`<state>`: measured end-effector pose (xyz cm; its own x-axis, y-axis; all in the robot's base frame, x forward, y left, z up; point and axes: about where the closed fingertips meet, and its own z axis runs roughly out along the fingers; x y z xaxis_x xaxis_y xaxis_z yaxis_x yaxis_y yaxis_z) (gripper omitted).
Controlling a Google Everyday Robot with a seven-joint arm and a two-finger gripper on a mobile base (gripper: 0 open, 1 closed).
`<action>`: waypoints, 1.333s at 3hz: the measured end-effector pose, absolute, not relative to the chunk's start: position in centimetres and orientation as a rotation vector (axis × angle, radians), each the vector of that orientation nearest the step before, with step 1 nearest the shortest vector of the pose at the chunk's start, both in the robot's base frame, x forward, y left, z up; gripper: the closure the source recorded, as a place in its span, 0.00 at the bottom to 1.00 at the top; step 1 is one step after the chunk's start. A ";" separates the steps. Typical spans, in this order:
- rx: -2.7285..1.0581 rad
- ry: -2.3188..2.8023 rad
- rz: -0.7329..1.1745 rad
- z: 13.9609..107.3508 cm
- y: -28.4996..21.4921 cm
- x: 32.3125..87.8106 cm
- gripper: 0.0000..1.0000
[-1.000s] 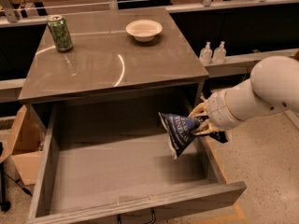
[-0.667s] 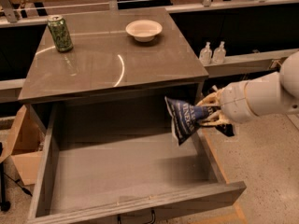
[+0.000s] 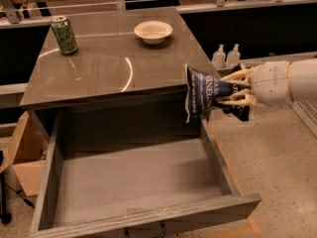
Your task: Pick blue chip bag from top drawer and place on counter
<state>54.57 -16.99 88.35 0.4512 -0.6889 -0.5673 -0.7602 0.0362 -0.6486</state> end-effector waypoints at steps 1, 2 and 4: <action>-1.672 1.185 0.097 90.2 -16.4 57.3 1.00; -1.685 1.106 0.116 91.6 -14.7 60.5 1.00; -1.702 1.032 0.149 91.9 -9.3 68.5 1.00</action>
Offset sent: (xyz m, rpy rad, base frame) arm 0.1002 0.0421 0.0519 0.0803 -0.1256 0.1740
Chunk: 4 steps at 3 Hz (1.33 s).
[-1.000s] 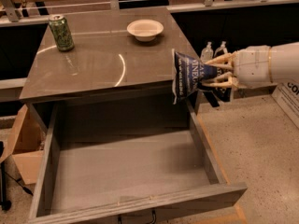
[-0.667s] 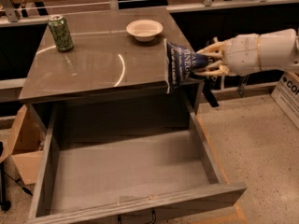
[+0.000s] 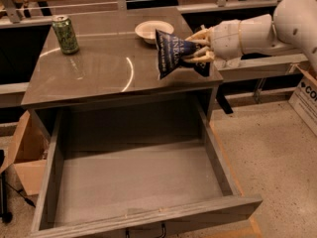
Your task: Pick blue chip bag from top drawer and place on counter
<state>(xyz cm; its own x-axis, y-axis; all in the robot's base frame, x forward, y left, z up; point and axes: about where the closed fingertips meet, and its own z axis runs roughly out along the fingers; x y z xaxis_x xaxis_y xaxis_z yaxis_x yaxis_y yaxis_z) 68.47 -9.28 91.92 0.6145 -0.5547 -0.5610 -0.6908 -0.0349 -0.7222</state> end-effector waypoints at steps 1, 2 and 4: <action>-1.700 1.052 0.145 91.3 -6.0 73.2 1.00; -1.709 1.066 0.147 90.2 -2.8 77.2 0.82; -1.725 1.084 0.168 88.8 0.2 80.2 0.36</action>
Offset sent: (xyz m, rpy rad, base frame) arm 0.1423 0.0979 -0.0216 -0.0314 0.0254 -0.0301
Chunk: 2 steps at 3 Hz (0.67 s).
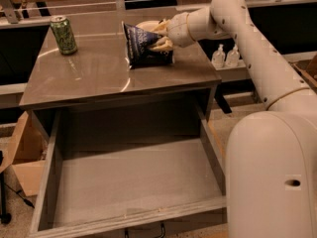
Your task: Pick blue chip bag from top drawer and place on counter
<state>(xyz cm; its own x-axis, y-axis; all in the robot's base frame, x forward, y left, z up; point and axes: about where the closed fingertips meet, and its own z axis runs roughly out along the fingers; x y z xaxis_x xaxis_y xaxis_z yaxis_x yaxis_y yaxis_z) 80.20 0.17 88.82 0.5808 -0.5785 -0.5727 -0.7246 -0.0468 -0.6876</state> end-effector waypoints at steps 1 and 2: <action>-1.709 1.105 0.189 88.7 -0.2 80.0 0.12; -1.675 1.138 0.191 89.1 -2.2 79.3 0.00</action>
Offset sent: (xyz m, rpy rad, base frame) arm -0.0249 -0.0632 0.0089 0.0547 0.0509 -0.1049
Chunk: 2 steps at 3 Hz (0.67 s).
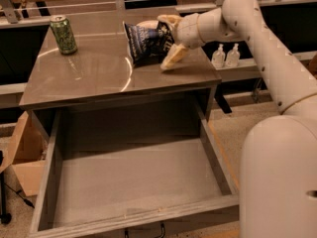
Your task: Pick blue chip bag from top drawer and place on counter
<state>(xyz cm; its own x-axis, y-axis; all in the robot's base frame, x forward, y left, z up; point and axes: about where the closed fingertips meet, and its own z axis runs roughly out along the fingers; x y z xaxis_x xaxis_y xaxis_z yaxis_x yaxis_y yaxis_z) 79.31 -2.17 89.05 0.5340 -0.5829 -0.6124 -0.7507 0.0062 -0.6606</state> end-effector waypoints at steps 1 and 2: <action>-1.620 1.196 0.149 89.3 -6.0 78.2 0.00; -1.538 1.305 0.061 89.3 -11.4 76.3 0.00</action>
Offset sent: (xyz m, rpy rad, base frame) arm -0.0664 -0.1758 -0.0127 -0.0113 0.0151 -0.4220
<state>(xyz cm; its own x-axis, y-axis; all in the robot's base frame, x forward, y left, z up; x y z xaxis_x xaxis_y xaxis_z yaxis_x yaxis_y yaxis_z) 76.34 -11.41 89.29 0.3998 -0.6784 -0.6164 -0.7332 0.1669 -0.6592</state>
